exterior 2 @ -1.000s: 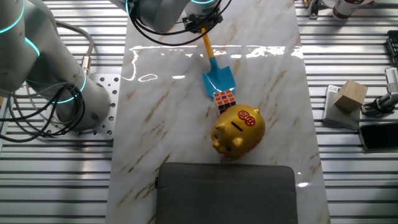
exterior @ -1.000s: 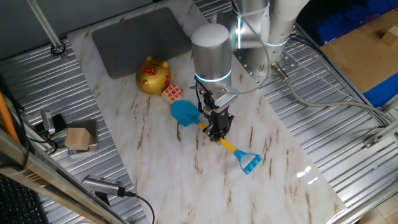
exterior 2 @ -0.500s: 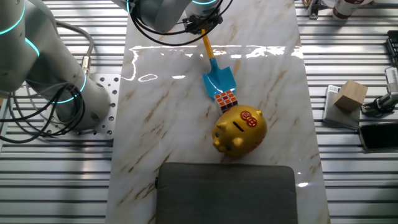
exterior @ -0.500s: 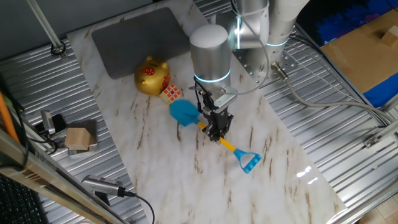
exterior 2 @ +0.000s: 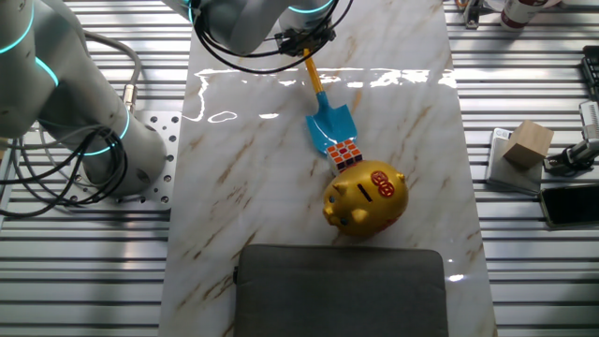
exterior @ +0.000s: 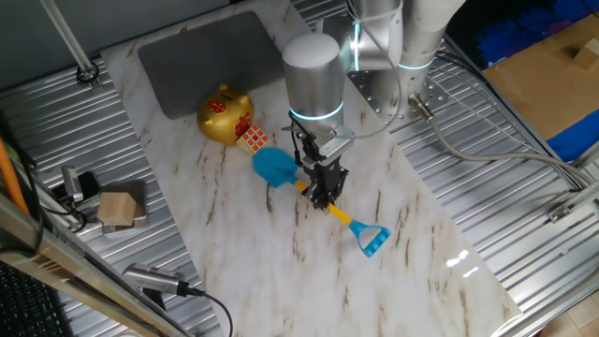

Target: Use a shovel to scoop up an object

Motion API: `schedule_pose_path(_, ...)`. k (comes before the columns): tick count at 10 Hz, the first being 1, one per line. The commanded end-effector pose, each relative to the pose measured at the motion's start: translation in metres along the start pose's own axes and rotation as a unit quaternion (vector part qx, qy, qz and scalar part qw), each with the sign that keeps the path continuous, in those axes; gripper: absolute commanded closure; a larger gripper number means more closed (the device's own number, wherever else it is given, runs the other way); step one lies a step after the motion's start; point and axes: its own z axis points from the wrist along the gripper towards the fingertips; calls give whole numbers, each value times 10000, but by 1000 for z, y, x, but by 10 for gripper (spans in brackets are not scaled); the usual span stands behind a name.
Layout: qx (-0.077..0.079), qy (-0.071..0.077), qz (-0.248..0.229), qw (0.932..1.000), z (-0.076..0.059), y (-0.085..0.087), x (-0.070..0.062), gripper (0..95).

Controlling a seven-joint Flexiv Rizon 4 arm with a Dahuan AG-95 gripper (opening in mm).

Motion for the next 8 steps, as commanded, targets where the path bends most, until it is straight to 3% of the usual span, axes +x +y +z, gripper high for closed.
schedule_pose_path(1, -9, -6, -95, 10000, -1, -1, 2, 950)
schedule_pose_path(8, -41, 67, -255, 9996, -4, 1, 13, 950)
